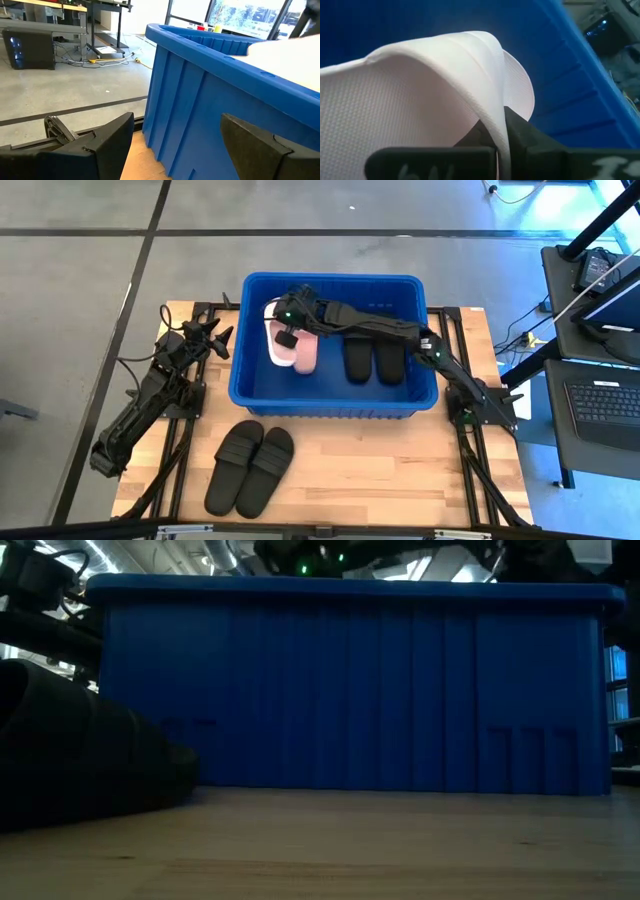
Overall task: Pick and place slides into bin
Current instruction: Put the pink slipper into the blue bin
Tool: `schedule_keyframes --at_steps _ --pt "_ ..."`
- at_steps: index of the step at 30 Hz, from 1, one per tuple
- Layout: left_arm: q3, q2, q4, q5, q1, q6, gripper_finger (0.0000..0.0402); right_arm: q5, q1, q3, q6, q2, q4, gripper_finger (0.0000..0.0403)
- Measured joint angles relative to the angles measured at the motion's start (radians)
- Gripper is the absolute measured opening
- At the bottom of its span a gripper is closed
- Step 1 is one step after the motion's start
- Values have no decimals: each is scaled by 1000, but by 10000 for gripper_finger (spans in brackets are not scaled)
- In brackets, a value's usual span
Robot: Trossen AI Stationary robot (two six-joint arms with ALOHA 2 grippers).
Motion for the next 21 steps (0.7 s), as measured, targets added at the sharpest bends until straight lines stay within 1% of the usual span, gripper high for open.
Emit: schedule_keyframes --at_steps 10,17,21 --pt "0 0 0 2 0 -3 290 4 -26 0 -77 98 89 16" --pt "-1 0 8 10 0 -3 290 4 -26 0 -123 103 87 16" --pt "-3 0 69 11 0 -1 290 4 -26 0 -123 103 77 16"
